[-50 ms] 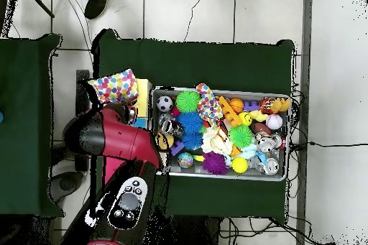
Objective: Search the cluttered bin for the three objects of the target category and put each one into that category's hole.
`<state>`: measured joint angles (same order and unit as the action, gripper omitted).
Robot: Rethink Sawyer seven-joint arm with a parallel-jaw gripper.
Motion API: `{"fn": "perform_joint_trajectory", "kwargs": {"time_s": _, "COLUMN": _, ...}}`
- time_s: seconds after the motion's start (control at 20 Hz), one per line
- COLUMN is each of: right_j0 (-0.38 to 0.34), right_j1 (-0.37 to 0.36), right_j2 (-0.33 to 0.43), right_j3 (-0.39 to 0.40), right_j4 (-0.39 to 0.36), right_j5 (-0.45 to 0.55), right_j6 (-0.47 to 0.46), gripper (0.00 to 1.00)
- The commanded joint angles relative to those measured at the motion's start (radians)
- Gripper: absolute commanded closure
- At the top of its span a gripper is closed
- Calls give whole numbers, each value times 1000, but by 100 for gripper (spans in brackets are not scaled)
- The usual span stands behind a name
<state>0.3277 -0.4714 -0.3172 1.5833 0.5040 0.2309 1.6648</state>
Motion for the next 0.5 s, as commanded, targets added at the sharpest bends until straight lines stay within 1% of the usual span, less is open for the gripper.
{"fn": "perform_joint_trajectory", "kwargs": {"time_s": 0.05, "right_j0": 3, "right_j1": 82, "right_j2": 8, "right_j3": 33, "right_j4": 14, "right_j5": 103, "right_j6": 259, "gripper": 100}}
{"fn": "perform_joint_trajectory", "kwargs": {"time_s": 0.5, "right_j0": -2, "right_j1": 84, "right_j2": 19, "right_j3": 39, "right_j4": 25, "right_j5": 91, "right_j6": 256, "gripper": 100}}
